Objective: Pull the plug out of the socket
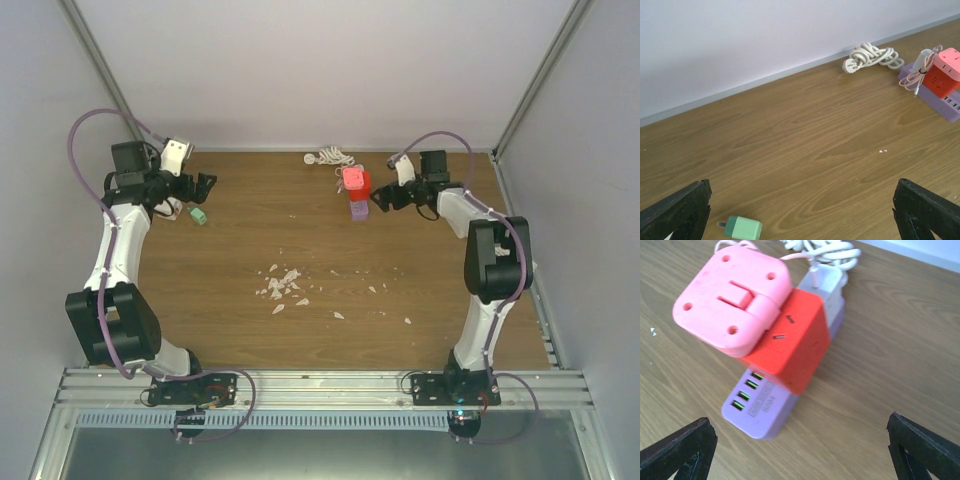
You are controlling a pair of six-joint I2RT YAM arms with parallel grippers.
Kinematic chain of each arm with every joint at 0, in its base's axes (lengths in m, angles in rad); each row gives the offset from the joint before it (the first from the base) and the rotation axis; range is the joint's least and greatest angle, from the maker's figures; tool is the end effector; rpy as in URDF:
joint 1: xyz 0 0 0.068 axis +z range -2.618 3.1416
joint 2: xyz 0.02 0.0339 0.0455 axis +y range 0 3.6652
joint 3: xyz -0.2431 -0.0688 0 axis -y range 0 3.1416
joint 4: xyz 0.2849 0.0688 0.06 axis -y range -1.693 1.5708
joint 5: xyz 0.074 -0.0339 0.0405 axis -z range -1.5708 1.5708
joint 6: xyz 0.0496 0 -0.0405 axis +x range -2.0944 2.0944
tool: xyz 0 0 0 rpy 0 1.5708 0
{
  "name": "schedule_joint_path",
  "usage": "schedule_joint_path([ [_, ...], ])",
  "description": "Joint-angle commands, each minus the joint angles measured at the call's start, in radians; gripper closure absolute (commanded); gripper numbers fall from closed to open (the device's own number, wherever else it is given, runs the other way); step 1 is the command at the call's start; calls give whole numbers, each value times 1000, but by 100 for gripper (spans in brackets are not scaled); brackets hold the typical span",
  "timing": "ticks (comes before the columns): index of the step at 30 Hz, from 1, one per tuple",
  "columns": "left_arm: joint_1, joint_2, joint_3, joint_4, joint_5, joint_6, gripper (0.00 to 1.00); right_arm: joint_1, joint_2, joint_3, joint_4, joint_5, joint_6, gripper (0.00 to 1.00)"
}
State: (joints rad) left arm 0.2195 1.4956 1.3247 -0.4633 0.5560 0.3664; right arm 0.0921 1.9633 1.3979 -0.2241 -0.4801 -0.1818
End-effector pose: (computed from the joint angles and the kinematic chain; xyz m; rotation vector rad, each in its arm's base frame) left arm 0.3827 0.0585 0.2978 0.4538 2.0600 -0.2655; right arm 0.4647 0.0659 0.1524 -0.5423 2.2411 0.5186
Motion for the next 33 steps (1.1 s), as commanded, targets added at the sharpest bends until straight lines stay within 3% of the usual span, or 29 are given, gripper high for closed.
schedule_joint_path([
  [1,-5,-28,11,-1,-12,15,1,55,35,-18,53,21,55,6],
  [17,-5,8,42,-35,-9,27,1,182,56,-178,324,187,226,10],
  [33,-6,15,59,-67,-9,39,1,213,153,-188,422,326,283,22],
])
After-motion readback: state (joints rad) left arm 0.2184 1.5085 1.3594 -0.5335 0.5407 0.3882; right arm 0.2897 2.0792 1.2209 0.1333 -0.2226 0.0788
